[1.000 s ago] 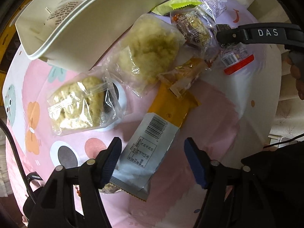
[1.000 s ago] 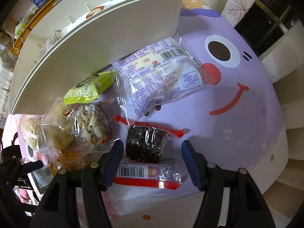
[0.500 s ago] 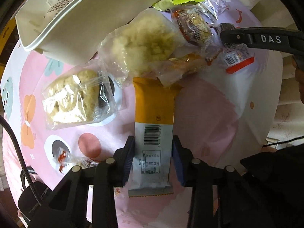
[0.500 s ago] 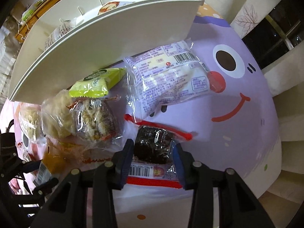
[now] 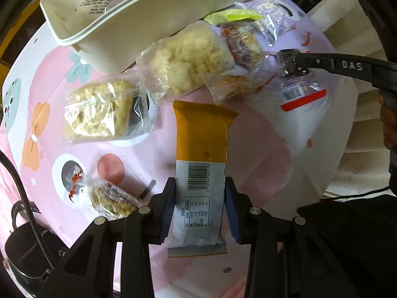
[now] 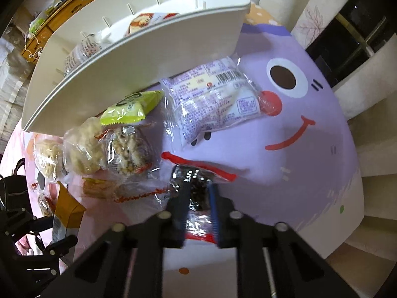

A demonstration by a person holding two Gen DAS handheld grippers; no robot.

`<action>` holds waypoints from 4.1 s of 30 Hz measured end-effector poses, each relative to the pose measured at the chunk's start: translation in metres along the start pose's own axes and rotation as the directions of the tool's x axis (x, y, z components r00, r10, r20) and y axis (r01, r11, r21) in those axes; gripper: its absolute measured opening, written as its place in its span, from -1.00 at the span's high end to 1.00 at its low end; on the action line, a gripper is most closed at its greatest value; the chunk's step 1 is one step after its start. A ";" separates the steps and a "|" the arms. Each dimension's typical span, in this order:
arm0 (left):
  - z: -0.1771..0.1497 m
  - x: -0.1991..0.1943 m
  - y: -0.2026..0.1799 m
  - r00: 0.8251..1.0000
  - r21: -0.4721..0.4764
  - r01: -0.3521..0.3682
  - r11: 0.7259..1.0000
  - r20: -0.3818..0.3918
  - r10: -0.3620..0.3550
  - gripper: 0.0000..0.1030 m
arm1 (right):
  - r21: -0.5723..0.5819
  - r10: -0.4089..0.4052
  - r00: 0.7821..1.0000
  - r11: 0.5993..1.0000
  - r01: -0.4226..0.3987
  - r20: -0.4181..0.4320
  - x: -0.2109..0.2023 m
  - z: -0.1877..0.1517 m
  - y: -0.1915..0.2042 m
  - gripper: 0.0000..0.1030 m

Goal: Organize snacks
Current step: 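Close right tool on the dark chocolate pack while left tool holds the bar, then carry the bar and chocolate pack over the white tray, then open both tools to release the bar and pack into the tray, then withdraw both tools from the tray toward the remaining snacks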

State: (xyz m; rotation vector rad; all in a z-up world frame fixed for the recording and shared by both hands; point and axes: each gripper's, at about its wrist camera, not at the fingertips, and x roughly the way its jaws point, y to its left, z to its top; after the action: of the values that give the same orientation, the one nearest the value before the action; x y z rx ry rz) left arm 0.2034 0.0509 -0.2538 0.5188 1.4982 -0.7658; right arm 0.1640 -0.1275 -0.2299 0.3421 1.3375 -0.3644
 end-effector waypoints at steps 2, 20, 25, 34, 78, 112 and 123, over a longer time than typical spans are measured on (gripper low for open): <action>0.000 -0.011 -0.003 1.000 -0.004 0.002 1.000 0.008 -0.002 0.30 | 0.002 0.002 1.000 1.000 -0.002 -0.006 -0.001 -0.002 -0.002 0.85; -0.037 -0.063 0.010 0.992 -0.194 0.031 0.981 0.127 -0.006 0.30 | 0.047 0.056 0.996 0.997 -0.053 -0.073 0.009 -0.009 -0.010 0.23; -0.041 -0.068 0.015 0.985 -0.255 0.062 0.965 0.172 -0.018 0.31 | 0.058 0.050 0.995 0.997 -0.045 -0.092 0.018 -0.002 -0.006 0.17; -0.043 -0.080 0.024 0.980 -0.363 0.065 0.930 0.200 0.010 0.31 | -0.030 0.050 0.992 0.998 -0.054 -0.118 0.029 0.012 0.010 0.20; 0.108 -0.153 0.019 0.840 -0.609 0.100 0.787 0.475 0.261 0.30 | -0.464 0.379 0.917 0.839 -0.283 0.125 -0.104 0.127 -0.017 0.21; 0.123 -0.140 0.014 0.870 -0.687 0.110 0.718 0.416 0.265 -0.24 | -0.377 0.415 0.888 0.869 -0.321 0.201 -0.082 0.165 -0.065 0.02; 0.102 -0.148 -0.020 0.884 -0.643 0.096 0.759 0.406 0.232 -0.33 | -0.332 0.402 0.880 0.890 -0.311 0.253 -0.104 0.140 -0.091 -0.29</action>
State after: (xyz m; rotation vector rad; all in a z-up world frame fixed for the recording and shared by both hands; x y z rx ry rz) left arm 0.2713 -0.0173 -0.1006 -0.1460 1.1703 -0.2301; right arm 0.2254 -0.2649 -0.1031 0.2724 0.9649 0.0885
